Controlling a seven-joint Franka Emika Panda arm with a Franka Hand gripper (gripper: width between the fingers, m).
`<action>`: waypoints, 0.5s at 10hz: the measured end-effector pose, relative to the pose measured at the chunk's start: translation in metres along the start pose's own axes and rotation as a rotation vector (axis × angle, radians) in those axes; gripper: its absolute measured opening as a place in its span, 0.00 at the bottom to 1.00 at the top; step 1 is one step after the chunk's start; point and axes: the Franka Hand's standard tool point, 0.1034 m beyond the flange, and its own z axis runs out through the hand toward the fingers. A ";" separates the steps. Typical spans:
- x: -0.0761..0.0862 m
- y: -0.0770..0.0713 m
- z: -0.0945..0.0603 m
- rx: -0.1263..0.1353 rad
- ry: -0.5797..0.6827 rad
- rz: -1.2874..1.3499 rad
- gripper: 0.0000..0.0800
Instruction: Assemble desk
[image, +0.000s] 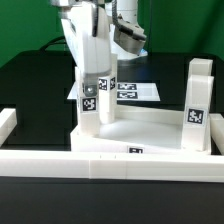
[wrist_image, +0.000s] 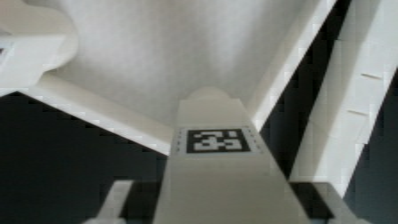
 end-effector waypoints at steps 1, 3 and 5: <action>0.000 0.000 0.000 0.000 0.000 -0.001 0.36; 0.000 0.000 0.000 0.000 0.000 -0.035 0.48; 0.000 0.000 0.000 0.000 0.000 -0.082 0.79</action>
Offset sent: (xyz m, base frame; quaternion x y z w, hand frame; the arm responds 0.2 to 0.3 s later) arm 0.0000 0.0000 0.0000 0.0000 0.0000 0.0000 1.0000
